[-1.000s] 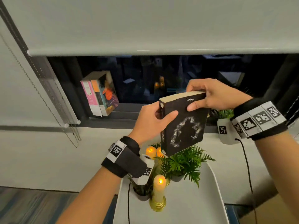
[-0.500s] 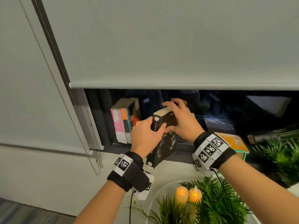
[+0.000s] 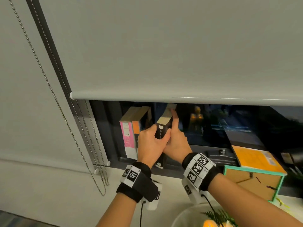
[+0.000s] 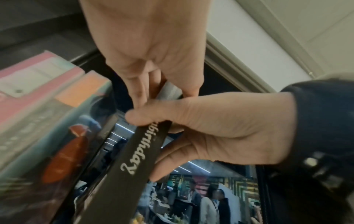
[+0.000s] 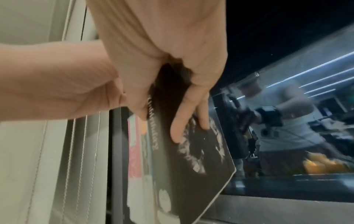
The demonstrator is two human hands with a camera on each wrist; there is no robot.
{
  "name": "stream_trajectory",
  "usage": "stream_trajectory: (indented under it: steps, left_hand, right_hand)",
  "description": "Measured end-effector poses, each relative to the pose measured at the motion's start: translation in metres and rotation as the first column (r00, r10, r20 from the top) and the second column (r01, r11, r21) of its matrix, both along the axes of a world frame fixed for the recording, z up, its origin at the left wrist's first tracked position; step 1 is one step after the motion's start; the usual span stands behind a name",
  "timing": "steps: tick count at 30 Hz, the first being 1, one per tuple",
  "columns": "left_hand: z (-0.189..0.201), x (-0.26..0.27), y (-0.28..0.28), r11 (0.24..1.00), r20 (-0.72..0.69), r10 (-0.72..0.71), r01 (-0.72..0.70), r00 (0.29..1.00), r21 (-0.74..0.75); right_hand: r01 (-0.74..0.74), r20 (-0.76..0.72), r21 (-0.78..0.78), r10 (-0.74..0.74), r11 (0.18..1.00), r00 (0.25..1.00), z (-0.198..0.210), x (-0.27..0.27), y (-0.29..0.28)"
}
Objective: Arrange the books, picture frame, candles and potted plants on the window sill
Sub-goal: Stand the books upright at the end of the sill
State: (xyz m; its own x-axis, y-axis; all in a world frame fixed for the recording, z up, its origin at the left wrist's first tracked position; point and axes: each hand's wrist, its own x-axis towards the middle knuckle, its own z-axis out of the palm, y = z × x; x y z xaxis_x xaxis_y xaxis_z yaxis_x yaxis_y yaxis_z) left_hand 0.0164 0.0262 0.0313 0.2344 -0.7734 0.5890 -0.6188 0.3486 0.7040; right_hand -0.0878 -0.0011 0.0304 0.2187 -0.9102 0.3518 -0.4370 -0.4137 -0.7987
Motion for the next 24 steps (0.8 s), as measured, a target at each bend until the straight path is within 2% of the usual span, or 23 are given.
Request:
stream_trajectory:
  steps: [2, 6, 8, 10, 13, 15, 18, 20, 24]
  left_hand:
    - [-0.005, 0.012, -0.007, 0.996, -0.054, -0.074, 0.077, 0.996, 0.041]
    - [-0.015, 0.036, -0.017, 0.947, -0.129, -0.23, 0.253, 0.965, 0.2]
    - [-0.023, 0.045, -0.02, 0.922, -0.168, -0.25, 0.288, 0.953, 0.259]
    - [-0.031, 0.054, -0.021, 0.942, -0.176, -0.201, 0.239, 0.964, 0.234]
    - [-0.047, 0.068, -0.021, 0.999, -0.096, 0.016, -0.013, 0.995, 0.034]
    - [-0.059, 0.075, -0.019, 0.984, -0.087, 0.155, -0.162, 0.984, -0.072]
    - [-0.074, 0.084, -0.022, 0.958, -0.127, 0.284, -0.287, 0.95, -0.003]
    - [-0.078, 0.09, -0.026, 0.952, -0.16, 0.306, -0.298, 0.939, 0.07]
    - [-0.085, 0.09, -0.03, 0.98, -0.293, 0.197, -0.182, 0.936, 0.078]
  right_hand:
    - [-0.01, 0.025, -0.019, 0.01, 1.0, 1.0, -0.007, 0.01, -0.005]
    - [-0.03, -0.046, -0.031, 0.028, 0.999, 0.999, -0.027, 0.025, -0.02]
    - [-0.025, -0.075, -0.034, 0.022, 0.999, 0.997, -0.033, 0.032, -0.025]
    - [-0.037, -0.081, -0.047, 0.033, 0.998, 0.996, -0.036, 0.043, -0.027]
    - [-0.039, -0.06, -0.036, 0.037, 0.999, 0.998, -0.039, 0.055, -0.029]
    - [-0.016, -0.016, 0.018, 0.017, 1.0, 1.0, -0.041, 0.058, -0.032]
    - [-0.001, 0.055, 0.139, -0.007, 0.99, 0.998, -0.05, 0.063, -0.036]
    - [0.01, 0.043, 0.176, -0.018, 0.984, 0.999, -0.055, 0.07, -0.039]
    - [-0.005, 0.021, 0.209, 0.0, 0.978, 1.0, -0.061, 0.081, -0.044]
